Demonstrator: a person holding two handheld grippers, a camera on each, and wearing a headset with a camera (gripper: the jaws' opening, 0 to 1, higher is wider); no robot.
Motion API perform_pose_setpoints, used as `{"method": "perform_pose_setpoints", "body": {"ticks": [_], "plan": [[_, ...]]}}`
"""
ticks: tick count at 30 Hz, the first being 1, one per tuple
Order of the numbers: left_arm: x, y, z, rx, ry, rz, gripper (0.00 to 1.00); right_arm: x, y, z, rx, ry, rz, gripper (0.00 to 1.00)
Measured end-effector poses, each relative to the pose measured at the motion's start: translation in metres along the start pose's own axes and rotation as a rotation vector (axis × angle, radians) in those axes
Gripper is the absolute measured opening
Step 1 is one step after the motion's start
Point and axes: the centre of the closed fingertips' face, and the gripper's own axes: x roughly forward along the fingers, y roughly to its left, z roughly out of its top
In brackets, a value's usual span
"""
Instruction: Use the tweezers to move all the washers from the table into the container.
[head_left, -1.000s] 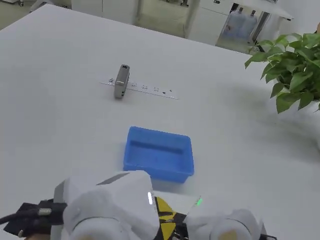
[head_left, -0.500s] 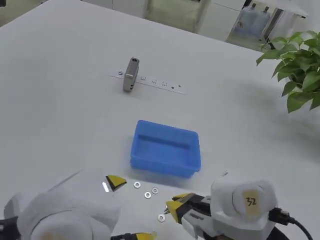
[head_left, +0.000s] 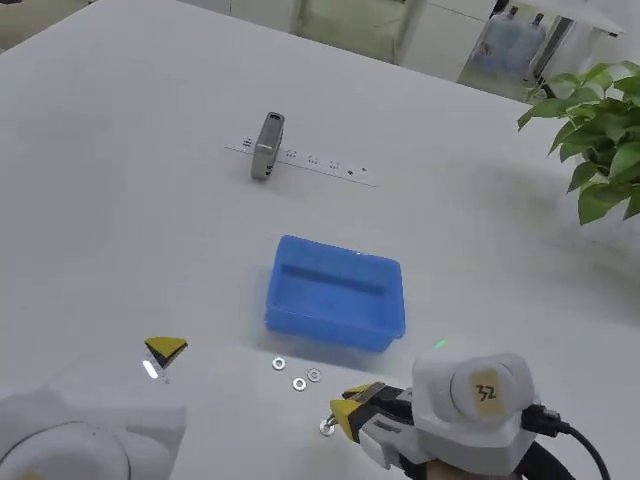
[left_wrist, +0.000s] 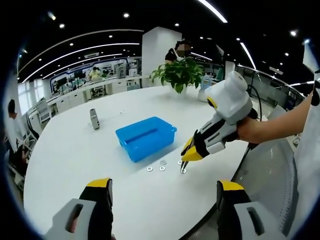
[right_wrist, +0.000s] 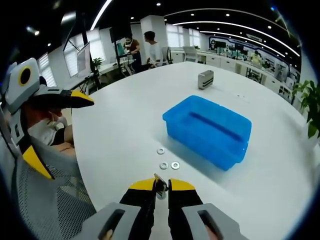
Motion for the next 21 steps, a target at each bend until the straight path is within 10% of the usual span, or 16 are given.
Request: {"method": "perform_pose_setpoints", "body": {"ticks": [21], "plan": [[-0.003, 0.012, -0.006, 0.011, 0.027, 0.042, 0.85, 0.006, -0.001, 0.006, -0.033, 0.011, -0.001, 0.05]]}}
